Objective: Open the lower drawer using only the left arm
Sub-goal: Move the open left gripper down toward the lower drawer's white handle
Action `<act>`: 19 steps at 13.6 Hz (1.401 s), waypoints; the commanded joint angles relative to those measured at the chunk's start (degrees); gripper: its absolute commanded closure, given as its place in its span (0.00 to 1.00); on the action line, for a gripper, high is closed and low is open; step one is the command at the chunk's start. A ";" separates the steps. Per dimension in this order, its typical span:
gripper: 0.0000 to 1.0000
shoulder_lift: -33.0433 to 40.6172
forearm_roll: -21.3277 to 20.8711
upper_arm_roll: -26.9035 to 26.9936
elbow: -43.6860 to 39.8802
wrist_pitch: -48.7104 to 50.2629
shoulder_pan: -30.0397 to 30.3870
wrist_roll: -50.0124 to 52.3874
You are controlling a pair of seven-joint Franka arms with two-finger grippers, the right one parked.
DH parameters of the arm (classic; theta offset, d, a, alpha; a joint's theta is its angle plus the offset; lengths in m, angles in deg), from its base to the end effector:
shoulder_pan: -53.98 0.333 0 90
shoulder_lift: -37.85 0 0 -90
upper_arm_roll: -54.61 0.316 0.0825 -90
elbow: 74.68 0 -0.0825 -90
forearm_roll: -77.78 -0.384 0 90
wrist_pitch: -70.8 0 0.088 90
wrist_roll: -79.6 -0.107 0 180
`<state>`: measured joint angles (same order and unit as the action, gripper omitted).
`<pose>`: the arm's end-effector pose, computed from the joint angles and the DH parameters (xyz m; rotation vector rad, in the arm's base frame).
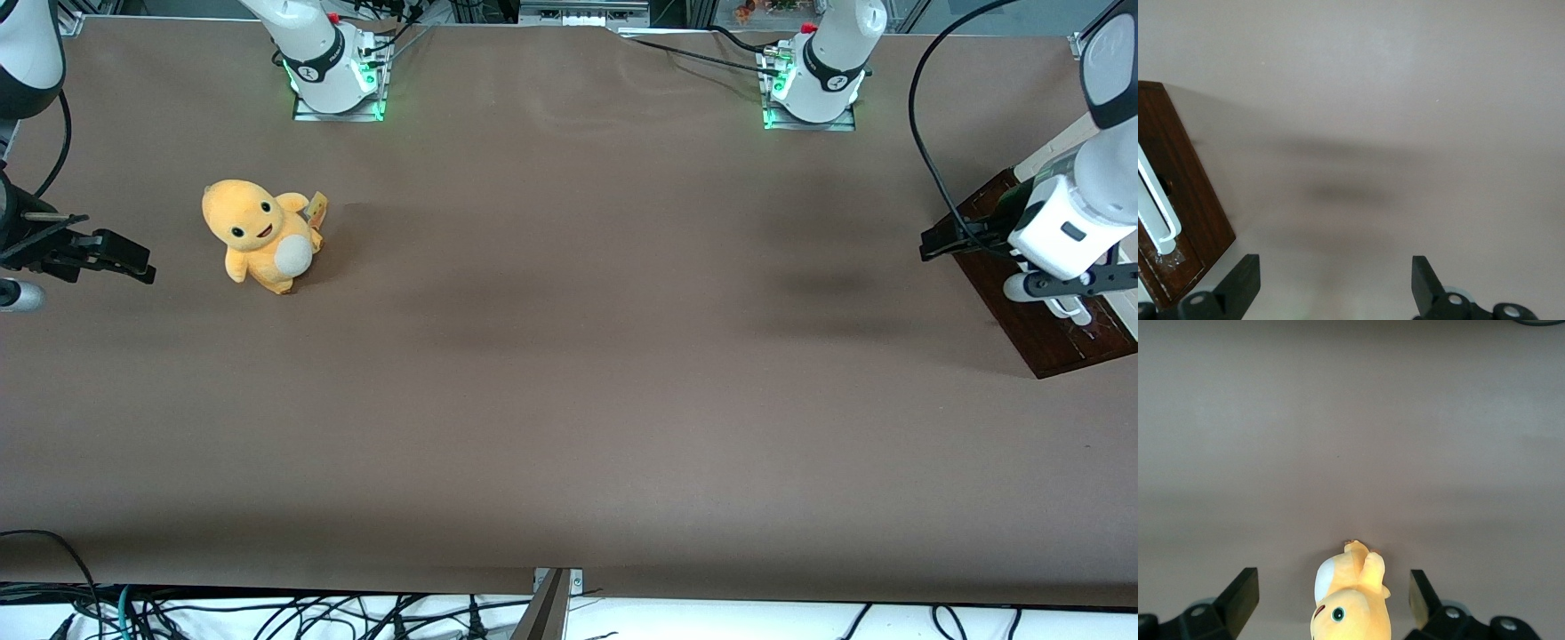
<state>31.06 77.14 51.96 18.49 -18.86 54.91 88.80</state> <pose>0.5790 -0.0149 0.5309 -3.1000 -0.2009 0.2777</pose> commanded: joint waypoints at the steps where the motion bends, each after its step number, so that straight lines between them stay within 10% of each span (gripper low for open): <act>1: 0.00 -2.43 -5.40 -0.08 -0.53 2.11 -0.23 0.73; 19: 0.00 -20.01 -41.54 0.01 -2.20 13.28 -9.55 -6.22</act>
<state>13.41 38.04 51.59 18.23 -7.42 46.33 84.05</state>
